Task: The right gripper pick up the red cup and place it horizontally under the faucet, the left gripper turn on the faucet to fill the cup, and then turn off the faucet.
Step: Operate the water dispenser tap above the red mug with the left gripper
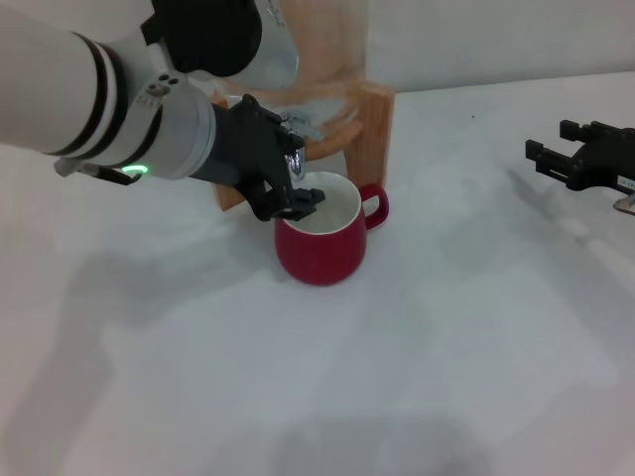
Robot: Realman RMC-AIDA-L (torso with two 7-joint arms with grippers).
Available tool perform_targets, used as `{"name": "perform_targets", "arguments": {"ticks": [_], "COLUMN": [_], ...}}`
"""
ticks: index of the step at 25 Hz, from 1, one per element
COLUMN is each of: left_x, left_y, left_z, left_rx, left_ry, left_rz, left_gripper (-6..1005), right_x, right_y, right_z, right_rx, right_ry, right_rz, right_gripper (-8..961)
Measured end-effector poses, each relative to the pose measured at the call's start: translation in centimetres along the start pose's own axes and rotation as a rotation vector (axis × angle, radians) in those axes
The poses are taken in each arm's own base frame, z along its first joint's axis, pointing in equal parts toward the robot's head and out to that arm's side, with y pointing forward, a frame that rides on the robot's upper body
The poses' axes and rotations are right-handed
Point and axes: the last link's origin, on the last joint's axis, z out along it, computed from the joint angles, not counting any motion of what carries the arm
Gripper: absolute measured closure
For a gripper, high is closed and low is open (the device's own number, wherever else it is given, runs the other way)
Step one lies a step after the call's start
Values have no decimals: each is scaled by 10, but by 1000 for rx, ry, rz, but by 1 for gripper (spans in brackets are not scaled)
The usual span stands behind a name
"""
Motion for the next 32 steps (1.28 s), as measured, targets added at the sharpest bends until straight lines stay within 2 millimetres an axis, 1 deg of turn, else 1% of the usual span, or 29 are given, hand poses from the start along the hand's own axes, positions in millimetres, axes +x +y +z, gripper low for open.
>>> {"name": "perform_targets", "arguments": {"ticks": [14,22,32], "left_x": [3,1,2], "left_y": [-4,-5,-7], "left_z": [3,9,12], "left_rx": [27,23,33], "left_ry": [16,6,18], "left_rz": [8,3,4], "left_gripper": [426,425,426], "right_x": [0,0,0], "right_y": [0,0,-1], "right_z": [0,0,0], "right_rx": [1,3,3], "right_ry": [0,0,-1], "right_rz": [2,2,3], "right_gripper": [364,364,365]}}
